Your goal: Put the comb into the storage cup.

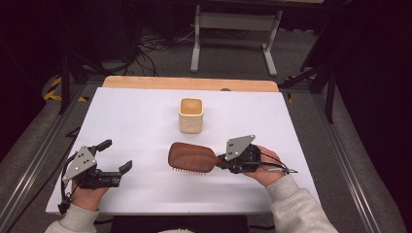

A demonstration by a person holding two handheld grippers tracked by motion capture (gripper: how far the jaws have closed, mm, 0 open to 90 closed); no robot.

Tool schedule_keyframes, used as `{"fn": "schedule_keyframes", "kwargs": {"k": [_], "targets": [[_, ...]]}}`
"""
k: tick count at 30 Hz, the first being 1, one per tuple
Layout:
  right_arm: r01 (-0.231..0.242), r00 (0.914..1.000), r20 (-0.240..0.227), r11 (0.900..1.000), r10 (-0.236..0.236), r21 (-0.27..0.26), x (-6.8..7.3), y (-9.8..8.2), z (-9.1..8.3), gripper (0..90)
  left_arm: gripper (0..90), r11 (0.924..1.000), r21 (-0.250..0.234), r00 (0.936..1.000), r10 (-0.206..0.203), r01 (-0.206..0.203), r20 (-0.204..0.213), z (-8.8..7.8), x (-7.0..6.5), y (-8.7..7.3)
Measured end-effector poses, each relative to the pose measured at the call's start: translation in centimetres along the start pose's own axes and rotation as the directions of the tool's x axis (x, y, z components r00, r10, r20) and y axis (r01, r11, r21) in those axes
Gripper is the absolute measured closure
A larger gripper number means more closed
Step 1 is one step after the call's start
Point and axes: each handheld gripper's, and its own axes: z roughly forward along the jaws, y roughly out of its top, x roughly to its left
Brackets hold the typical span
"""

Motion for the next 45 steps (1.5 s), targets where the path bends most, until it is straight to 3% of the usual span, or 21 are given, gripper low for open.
{"fn": "schedule_keyframes", "kwargs": {"k": [5,9,11,12,13,16,17,22,23,24,27,31,45], "targets": [[-0.037,0.9981,0.044,0.993,0.043,-0.113,0.5,-0.3,-0.1,73.0,3.7,1.0000,0.001,1.0000,0.004,-0.004,-0.003,0.0,0.0,0.0],[-0.046,0.9956,0.073,0.984,0.059,-0.170,0.9,-0.4,0.1,73.0,3.7,0.9999,-0.016,0.9999,-0.001,0.001,0.014,0.0,0.1,0.0],[-0.062,0.9926,0.087,0.972,0.084,-0.228,1.1,-0.5,0.3,73.0,3.7,0.9997,-0.023,0.9997,-0.013,0.013,0.021,0.0,0.2,0.0],[-0.074,0.9888,0.106,0.961,0.105,-0.267,1.4,-0.6,0.5,73.0,3.0,0.9997,-0.022,0.9997,-0.013,0.013,0.020,0.0,0.2,0.0],[-0.074,0.9888,0.106,0.961,0.105,-0.267,1.4,-0.6,0.5,73.0,3.0,0.9996,-0.024,0.9997,-0.016,0.017,0.019,0.1,0.2,0.0],[-0.086,0.9790,0.148,0.943,0.140,-0.323,2.1,-0.5,1.1,73.0,1.9,0.9995,-0.023,0.9995,-0.021,0.021,0.023,0.2,0.2,0.0],[-0.086,0.9790,0.148,0.943,0.140,-0.323,2.1,-0.5,1.1,73.0,1.9,0.9997,-0.016,0.9996,-0.016,0.016,0.023,0.2,0.2,0.0],[-0.088,0.9624,0.204,0.916,0.180,-0.392,2.8,-0.3,2.0,72.9,1.1,0.9995,-0.027,0.9994,-0.012,0.013,0.032,0.4,0.0,0.1],[-0.088,0.9624,0.204,0.916,0.180,-0.392,2.8,-0.3,2.0,72.9,0.9,0.9995,-0.027,0.9994,-0.012,0.013,0.032,0.4,0.0,0.1],[-0.090,0.9557,0.224,0.913,0.191,-0.397,3.0,-0.1,2.2,72.9,0.7,0.9992,-0.036,0.9992,-0.017,0.018,0.035,0.4,0.0,0.1],[-0.091,0.9523,0.233,0.912,0.197,-0.399,3.2,-0.1,2.3,73.0,0.6,0.9990,-0.036,0.9988,-0.023,0.024,0.043,0.5,-0.1,0.2],[-0.100,0.9370,0.266,0.904,0.226,-0.415,3.7,-0.1,2.9,72.9,0.2,0.9979,-0.035,0.9971,-0.052,0.054,0.055,0.8,-0.3,0.4],[-0.098,0.9377,0.269,0.910,0.220,-0.402,4.3,0.2,4.2,72.9,0.3,0.9957,-0.027,0.9876,-0.084,0.088,0.132,1.0,-0.6,2.2]]}}
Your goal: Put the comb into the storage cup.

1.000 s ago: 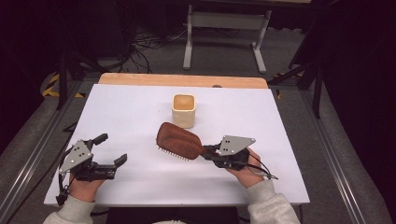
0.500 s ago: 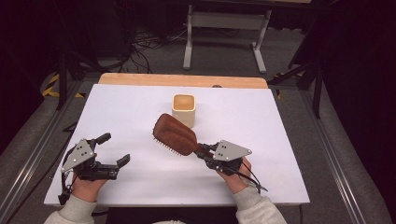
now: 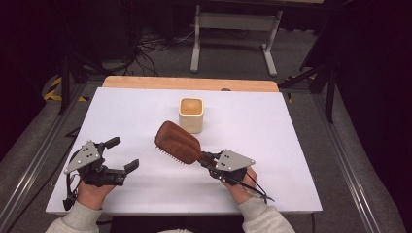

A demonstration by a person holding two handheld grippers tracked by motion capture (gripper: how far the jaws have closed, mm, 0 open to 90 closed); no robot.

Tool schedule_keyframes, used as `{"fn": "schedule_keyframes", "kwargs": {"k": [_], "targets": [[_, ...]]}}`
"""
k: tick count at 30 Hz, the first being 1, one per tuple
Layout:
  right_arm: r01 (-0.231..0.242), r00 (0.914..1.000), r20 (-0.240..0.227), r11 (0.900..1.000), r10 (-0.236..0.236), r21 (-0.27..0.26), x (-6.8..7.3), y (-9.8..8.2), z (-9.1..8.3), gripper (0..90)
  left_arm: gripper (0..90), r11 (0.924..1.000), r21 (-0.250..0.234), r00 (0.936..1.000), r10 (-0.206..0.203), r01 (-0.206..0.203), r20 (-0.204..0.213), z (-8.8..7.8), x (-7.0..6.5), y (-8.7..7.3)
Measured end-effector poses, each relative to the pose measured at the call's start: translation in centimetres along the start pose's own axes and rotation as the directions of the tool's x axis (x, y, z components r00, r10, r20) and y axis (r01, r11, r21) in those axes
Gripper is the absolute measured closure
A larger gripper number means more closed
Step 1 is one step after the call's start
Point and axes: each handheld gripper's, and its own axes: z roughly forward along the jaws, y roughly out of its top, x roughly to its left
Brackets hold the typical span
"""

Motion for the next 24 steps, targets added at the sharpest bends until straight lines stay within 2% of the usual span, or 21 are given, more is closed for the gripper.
{"fn": "schedule_keyframes", "kwargs": {"k": [3,5,6,7,9,15,19,21,24], "targets": [[-0.001,1.0000,0.003,1.000,0.001,0.003,0.1,0.0,0.1,72.9,0.3,0.9999,-0.008,0.9997,-0.007,0.007,0.022,0.0,-0.2,0.7],[-0.004,1.0000,0.000,1.000,0.004,0.004,0.1,-0.1,0.1,72.9,0.3,0.9995,-0.008,0.9980,-0.031,0.031,0.055,0.2,-0.3,1.2],[-0.004,1.0000,0.000,1.000,0.004,0.004,0.1,-0.1,0.1,72.9,0.3,0.9995,-0.008,0.9980,-0.031,0.031,0.055,0.2,-0.3,1.2],[-0.004,1.0000,-0.001,1.000,0.004,0.006,0.1,-0.1,0.1,72.9,0.3,0.9989,-0.011,0.9959,-0.045,0.046,0.078,0.4,-0.3,1.4],[0.003,1.0000,0.003,1.000,-0.004,0.012,0.1,-0.1,0.2,72.9,0.3,0.9988,-0.004,0.9941,-0.048,0.049,0.097,0.6,-0.5,1.8],[0.005,1.0000,0.008,1.000,-0.005,0.014,0.2,-0.1,0.2,72.9,0.3,0.9996,-0.012,0.9922,-0.022,0.024,0.123,1.2,-1.2,2.9],[0.010,0.9999,0.011,1.000,-0.010,0.015,0.2,-0.1,0.2,72.9,0.3,0.9980,-0.034,0.9871,-0.048,0.054,0.153,1.7,-1.6,3.6],[0.009,0.9999,0.009,1.000,-0.009,0.015,0.2,-0.1,0.2,72.9,0.3,0.9981,-0.031,0.9869,-0.048,0.054,0.154,2.0,-1.7,3.8],[0.009,0.9999,0.010,1.000,-0.009,0.014,0.2,-0.1,0.2,72.9,0.2,0.9993,-0.019,0.9872,-0.028,0.031,0.157,3.0,-2.2,4.3]]}}
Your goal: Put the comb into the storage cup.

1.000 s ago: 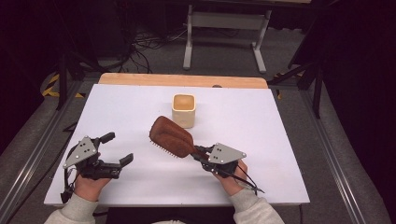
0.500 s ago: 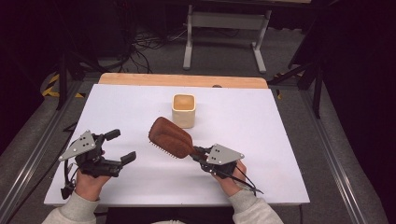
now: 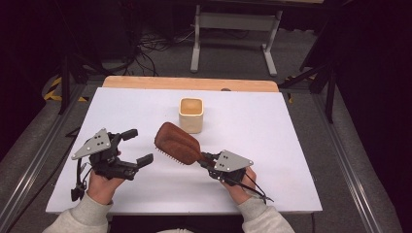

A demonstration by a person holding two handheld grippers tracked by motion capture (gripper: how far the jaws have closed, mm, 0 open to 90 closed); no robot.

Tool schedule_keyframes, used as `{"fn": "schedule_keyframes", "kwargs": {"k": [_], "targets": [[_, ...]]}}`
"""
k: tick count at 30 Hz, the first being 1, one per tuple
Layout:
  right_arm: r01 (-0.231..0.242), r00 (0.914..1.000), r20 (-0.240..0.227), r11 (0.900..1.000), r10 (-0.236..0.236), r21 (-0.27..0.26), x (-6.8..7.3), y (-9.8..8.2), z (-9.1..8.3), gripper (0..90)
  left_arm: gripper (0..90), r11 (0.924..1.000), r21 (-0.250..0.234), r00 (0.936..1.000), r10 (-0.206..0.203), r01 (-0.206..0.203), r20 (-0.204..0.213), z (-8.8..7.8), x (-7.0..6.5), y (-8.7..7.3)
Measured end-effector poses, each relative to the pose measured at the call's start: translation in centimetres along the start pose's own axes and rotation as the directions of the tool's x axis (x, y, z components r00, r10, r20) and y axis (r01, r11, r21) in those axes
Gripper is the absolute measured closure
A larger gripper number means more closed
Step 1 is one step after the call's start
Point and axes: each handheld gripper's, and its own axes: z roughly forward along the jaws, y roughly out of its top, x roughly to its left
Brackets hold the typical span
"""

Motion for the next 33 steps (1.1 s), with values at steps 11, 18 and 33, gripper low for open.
{"fn": "schedule_keyframes", "kwargs": {"k": [11,18,33], "targets": [[0.001,1.0000,-0.002,1.000,-0.001,-0.002,0.0,0.0,-0.1,72.9,0.3,0.9986,0.052,0.9997,0.013,-0.012,-0.020,2.8,-0.8,0.6],[0.010,0.9999,0.003,1.000,-0.010,-0.006,0.1,0.0,-0.2,72.9,0.1,0.9959,0.088,0.9992,0.021,-0.017,-0.034,4.0,-0.9,0.5],[0.012,0.9999,0.009,1.000,-0.012,-0.021,0.2,0.1,-0.4,72.9,0.2,0.9849,0.171,0.9995,-0.023,0.026,-0.020,6.5,-1.2,0.0]]}}
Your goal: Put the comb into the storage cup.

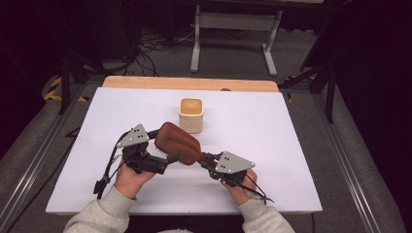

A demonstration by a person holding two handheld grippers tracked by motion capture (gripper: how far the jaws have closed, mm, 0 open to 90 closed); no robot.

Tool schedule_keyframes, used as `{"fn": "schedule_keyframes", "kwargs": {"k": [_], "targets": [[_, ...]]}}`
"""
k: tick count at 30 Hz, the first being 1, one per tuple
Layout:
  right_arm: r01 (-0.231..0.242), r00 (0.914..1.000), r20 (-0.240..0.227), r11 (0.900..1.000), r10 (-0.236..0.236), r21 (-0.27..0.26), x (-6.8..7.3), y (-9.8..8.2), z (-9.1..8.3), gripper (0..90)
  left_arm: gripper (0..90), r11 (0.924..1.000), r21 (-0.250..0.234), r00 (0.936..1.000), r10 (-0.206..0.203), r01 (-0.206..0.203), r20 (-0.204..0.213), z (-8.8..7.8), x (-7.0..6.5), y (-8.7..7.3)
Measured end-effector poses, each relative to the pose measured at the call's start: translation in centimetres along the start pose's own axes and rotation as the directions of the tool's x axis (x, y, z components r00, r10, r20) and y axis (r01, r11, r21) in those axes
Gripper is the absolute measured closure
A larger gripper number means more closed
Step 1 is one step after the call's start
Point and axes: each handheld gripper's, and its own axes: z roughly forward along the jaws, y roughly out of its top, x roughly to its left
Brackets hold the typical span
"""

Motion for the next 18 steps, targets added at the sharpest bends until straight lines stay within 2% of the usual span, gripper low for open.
{"fn": "schedule_keyframes", "kwargs": {"k": [3,5,8,12,14,16,18], "targets": [[0.000,1.0000,0.002,1.000,0.000,-0.002,0.02,0.00,0.00,72.9,0.4,0.9999,0.017,1.0000,-0.001,0.001,0.002,0.37,-0.06,-0.02],[0.001,1.0000,0.001,1.000,-0.001,-0.001,0.04,-0.01,0.03,72.9,0.5,0.9998,0.015,0.9997,-0.016,0.016,0.020,0.53,-0.10,-0.08],[0.003,1.0000,0.001,1.000,-0.003,0.000,0.07,-0.01,0.07,72.9,1.6,0.9998,0.014,0.9998,-0.012,0.012,0.016,0.60,-0.06,-0.07],[0.006,1.0000,0.001,1.000,-0.006,0.002,0.18,-0.03,0.22,72.8,9.6,0.9994,0.021,0.9996,-0.027,0.027,0.005,0.76,-0.02,-0.11],[0.015,0.9999,0.007,1.000,-0.015,0.007,0.23,-0.05,0.24,72.8,12.2,0.9986,0.023,0.9987,-0.048,0.047,0.018,0.75,0.15,-0.15],[0.016,0.9999,0.006,1.000,-0.016,0.012,0.20,-0.10,0.29,72.7,12.9,0.9985,0.030,0.9989,-0.046,0.045,0.012,0.78,0.26,-0.21],[0.021,0.9997,0.013,1.000,-0.021,0.020,0.24,-0.13,0.34,72.7,14.1,0.9974,0.038,0.9979,-0.062,0.061,0.022,0.89,0.48,-0.33]]}}
